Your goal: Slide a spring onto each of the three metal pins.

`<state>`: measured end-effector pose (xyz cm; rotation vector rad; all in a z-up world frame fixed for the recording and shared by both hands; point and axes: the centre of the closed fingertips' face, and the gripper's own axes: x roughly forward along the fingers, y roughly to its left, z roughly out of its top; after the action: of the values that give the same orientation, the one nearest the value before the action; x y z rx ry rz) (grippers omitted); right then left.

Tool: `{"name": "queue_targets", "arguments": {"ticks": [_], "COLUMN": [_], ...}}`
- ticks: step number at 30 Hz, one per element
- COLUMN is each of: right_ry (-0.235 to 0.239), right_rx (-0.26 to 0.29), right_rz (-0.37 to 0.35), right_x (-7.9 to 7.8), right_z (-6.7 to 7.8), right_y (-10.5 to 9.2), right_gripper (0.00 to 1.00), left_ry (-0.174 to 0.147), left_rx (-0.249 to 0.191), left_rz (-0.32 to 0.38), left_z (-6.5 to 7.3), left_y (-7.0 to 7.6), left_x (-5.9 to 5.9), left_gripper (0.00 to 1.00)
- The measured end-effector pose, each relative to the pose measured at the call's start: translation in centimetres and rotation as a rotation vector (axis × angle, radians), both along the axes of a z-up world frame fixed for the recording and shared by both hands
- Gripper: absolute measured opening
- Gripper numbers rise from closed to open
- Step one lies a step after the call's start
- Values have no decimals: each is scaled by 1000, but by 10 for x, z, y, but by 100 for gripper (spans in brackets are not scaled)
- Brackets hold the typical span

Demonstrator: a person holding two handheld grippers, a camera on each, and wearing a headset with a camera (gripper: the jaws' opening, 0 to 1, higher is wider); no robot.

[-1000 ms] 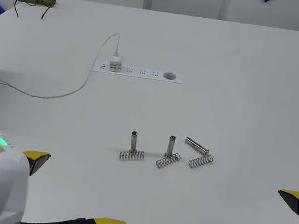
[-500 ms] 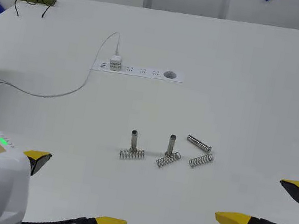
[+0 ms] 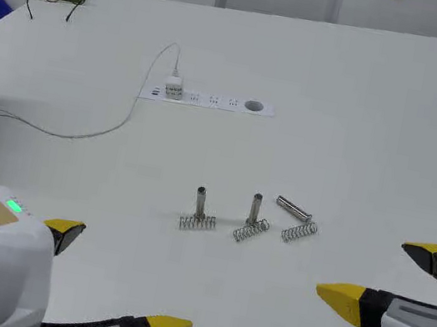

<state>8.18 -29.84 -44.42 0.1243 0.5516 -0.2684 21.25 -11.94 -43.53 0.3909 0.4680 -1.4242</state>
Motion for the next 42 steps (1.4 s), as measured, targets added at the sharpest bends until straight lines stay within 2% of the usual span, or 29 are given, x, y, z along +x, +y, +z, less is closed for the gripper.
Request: {"name": "queue_targets", "arguments": {"ticks": [13,21,32,42], "right_ry": [14,35,50,76], "right_rx": [-28,-55,-43,-26], "right_rz": [39,75,115,138], "right_x": [21,39,66,84], "right_z": [2,-4,-12,-22], "right_y": [-15,-24,-35,-44], "right_gripper": [72,68,65,58], "left_ry": [-1,0,-2,-5], "left_rx": [5,8,4,5], "left_rz": [8,4,2,-3], "left_z": [-2,-4,-5,-5], "left_y": [0,-2,-3,-5], "left_x": [3,2,4,4], "left_gripper": [90,89,88,87]}}
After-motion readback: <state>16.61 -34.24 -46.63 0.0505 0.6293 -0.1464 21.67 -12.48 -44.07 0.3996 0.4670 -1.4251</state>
